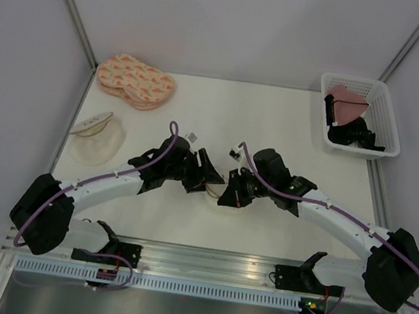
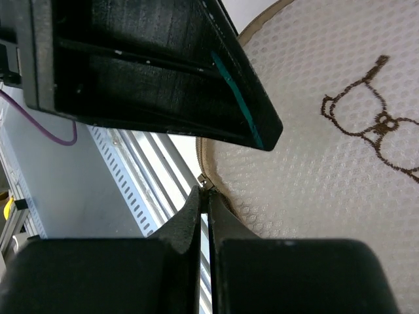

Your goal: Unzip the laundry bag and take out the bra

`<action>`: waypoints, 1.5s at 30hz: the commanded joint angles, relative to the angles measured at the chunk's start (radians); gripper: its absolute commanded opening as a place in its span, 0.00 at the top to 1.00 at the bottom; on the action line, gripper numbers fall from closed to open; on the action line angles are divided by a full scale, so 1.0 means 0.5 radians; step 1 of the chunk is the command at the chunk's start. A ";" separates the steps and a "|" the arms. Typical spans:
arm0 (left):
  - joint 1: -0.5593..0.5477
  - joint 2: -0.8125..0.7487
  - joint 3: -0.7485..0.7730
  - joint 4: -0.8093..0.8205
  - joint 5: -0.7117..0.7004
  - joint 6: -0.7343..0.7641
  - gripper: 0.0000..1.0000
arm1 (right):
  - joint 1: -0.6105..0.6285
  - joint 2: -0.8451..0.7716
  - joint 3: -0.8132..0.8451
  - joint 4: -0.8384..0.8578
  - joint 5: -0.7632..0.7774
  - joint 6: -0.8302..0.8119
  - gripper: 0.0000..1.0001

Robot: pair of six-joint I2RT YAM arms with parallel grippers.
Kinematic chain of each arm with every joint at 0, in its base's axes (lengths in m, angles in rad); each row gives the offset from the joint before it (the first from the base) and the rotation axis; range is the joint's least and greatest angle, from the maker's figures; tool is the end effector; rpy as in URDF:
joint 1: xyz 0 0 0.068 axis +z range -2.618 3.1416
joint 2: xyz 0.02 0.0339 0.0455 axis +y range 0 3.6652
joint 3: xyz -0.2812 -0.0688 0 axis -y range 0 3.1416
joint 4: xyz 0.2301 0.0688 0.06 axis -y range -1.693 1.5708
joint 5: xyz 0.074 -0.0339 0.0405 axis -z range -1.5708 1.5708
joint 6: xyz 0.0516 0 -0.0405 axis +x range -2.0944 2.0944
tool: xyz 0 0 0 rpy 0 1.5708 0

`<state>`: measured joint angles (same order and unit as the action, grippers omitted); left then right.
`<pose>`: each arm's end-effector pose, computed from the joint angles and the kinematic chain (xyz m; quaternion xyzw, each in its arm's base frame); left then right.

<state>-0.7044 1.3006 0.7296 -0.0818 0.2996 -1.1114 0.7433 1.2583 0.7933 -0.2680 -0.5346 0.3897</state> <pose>0.1951 -0.1857 0.2357 -0.1144 0.8815 -0.4276 0.1641 0.1693 0.1913 0.2523 -0.2607 0.8485 0.4141 0.2015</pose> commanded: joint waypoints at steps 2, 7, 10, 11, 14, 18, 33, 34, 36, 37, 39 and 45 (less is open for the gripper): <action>-0.009 0.019 -0.008 0.151 0.091 -0.103 0.44 | 0.011 -0.019 0.006 0.085 0.048 -0.015 0.99; -0.009 0.025 -0.002 0.151 0.002 -0.075 0.97 | 0.014 -0.028 0.009 0.045 0.060 -0.018 1.00; 0.010 0.052 0.038 0.151 -0.059 -0.017 0.98 | 0.017 -0.038 0.009 -0.019 0.091 -0.031 1.00; 0.019 0.062 0.068 0.148 -0.068 0.008 0.98 | 0.020 -0.038 0.018 -0.089 0.094 -0.049 1.00; 0.092 0.092 0.139 0.148 -0.075 0.130 0.98 | 0.032 0.020 0.036 -0.292 0.207 -0.089 1.00; 0.215 0.132 0.253 0.102 0.029 0.323 0.98 | 0.032 0.091 0.018 -0.491 0.458 -0.086 1.00; 0.325 0.589 0.780 -0.266 0.444 1.152 0.98 | 0.020 0.297 0.279 -0.661 1.726 0.190 1.00; 0.344 0.653 0.872 -0.266 0.444 1.179 0.98 | 0.020 0.279 0.267 -0.603 1.705 0.190 1.00; 0.387 0.712 0.973 -0.257 0.447 1.192 0.98 | 0.020 0.214 0.254 -0.544 1.601 0.184 1.00; 0.396 0.749 1.068 -0.238 0.444 1.195 0.98 | 0.020 0.193 0.248 -0.504 1.564 0.181 1.00; 0.399 0.831 1.191 -0.214 0.416 1.195 0.86 | 0.023 0.147 0.227 -0.443 1.405 0.166 0.99; 0.375 0.615 0.923 -0.238 -0.046 0.870 0.00 | 0.020 0.061 0.147 -0.326 1.076 0.172 1.00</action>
<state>-0.5091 1.7042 1.2739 -0.2001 0.4244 -0.6041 0.7547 1.3251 0.8871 -0.4831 0.1089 0.4679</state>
